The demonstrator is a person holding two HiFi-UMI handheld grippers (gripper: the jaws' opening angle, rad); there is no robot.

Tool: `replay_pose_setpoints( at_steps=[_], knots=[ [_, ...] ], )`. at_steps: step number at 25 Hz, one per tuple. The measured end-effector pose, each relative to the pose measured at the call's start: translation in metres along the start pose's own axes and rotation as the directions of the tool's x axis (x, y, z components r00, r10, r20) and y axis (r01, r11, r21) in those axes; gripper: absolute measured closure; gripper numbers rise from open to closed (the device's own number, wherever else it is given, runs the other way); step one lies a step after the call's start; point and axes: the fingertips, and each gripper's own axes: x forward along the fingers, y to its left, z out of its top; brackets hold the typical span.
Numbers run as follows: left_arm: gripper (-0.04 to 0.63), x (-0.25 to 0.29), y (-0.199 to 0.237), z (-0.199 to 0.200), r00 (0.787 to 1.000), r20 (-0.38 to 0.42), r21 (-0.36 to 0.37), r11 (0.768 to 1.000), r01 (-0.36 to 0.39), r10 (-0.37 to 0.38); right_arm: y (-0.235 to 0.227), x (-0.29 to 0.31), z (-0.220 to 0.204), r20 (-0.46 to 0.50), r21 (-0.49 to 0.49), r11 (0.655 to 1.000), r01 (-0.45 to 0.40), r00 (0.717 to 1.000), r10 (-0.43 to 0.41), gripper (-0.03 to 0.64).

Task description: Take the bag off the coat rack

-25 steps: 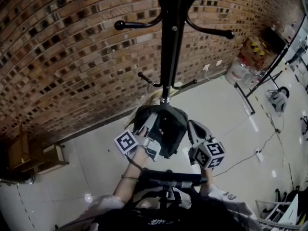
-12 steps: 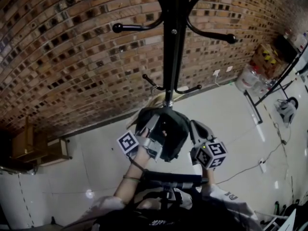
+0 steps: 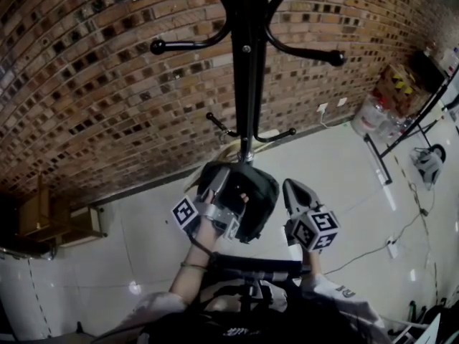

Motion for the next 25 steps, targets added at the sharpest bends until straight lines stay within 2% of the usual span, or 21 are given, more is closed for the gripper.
replay_pose_setpoints(
  at_steps=[3,4,6,10,12,15,18,25],
  knots=[
    [0.480,0.011,0.002,0.002,1.000,0.026,-0.081,0.997,-0.006,0.008,-0.004,-0.001,-0.003,-0.006,-0.004,1.000,0.007,1.000,-0.007,0.632],
    [0.480,0.015,0.002,0.002,1.000,0.027,-0.084,0.996,-0.008,0.010,-0.005,-0.001,-0.004,-0.009,-0.009,1.000,0.008,1.000,-0.008,0.632],
    [0.485,0.019,0.003,0.001,1.000,0.019,-0.045,0.999,-0.007,0.008,-0.007,-0.001,-0.005,-0.010,-0.011,1.000,0.009,1.000,-0.009,0.632],
    [0.508,0.019,0.000,0.001,0.998,0.013,-0.009,0.999,0.053,-0.053,-0.009,-0.005,-0.004,-0.012,-0.016,1.000,0.013,1.000,-0.014,0.632],
    [0.525,0.019,-0.003,0.002,0.997,0.007,0.032,0.997,0.076,-0.076,-0.009,-0.006,-0.004,-0.006,-0.015,1.000,0.010,1.000,-0.010,0.632],
    [0.540,0.019,-0.007,0.001,0.997,-0.023,0.136,0.988,0.073,-0.070,-0.009,-0.010,-0.006,-0.008,-0.013,1.000,0.012,1.000,-0.012,0.632],
    [0.548,0.019,-0.017,-0.005,0.996,-0.079,0.245,0.968,0.057,-0.039,-0.010,-0.012,-0.009,-0.016,-0.012,1.000,0.012,1.000,-0.012,0.632],
    [0.555,0.009,-0.040,-0.023,0.985,-0.174,0.379,0.921,0.085,-0.019,-0.011,-0.019,-0.011,-0.010,0.006,1.000,0.023,1.000,-0.023,0.631]
  ],
)
